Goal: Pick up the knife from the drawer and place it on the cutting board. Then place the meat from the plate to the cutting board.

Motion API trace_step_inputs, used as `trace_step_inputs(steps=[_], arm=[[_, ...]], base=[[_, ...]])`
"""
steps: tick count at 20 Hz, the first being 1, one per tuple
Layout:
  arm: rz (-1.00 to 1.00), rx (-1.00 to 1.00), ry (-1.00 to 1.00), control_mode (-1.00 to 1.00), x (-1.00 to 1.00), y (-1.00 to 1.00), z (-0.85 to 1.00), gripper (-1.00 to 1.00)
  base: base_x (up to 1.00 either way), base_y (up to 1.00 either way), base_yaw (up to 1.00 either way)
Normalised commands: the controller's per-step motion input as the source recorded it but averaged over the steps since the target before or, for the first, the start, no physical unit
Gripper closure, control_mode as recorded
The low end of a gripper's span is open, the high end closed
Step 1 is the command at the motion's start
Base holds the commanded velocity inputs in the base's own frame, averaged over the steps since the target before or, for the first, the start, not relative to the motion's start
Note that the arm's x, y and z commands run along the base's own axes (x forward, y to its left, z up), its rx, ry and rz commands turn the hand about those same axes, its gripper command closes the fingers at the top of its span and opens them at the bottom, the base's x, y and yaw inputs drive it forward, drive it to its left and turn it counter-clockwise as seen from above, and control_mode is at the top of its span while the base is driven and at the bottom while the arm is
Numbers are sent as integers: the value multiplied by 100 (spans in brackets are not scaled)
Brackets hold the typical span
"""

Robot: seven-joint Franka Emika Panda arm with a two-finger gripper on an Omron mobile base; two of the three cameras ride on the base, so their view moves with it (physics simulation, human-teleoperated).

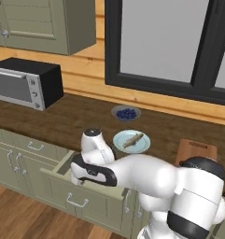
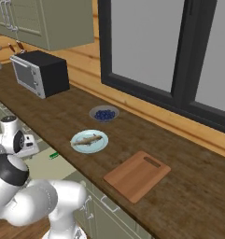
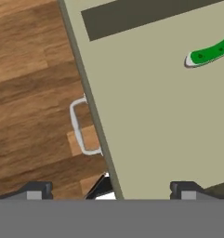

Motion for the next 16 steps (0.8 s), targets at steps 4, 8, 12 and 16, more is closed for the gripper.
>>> trace_step_inputs(steps=[4,8,12,16], arm=[[1,-1,9,-100,40,27,-23,-100],[0,-1,2,-100,11,22,-6,-100],[2,0,7,-100,1,21,-29,-100],[3,0,5,-100,8,5,-27,-100]], base=[[0,0,0],[0,0,0],[0,0,0],[0,0,0]])
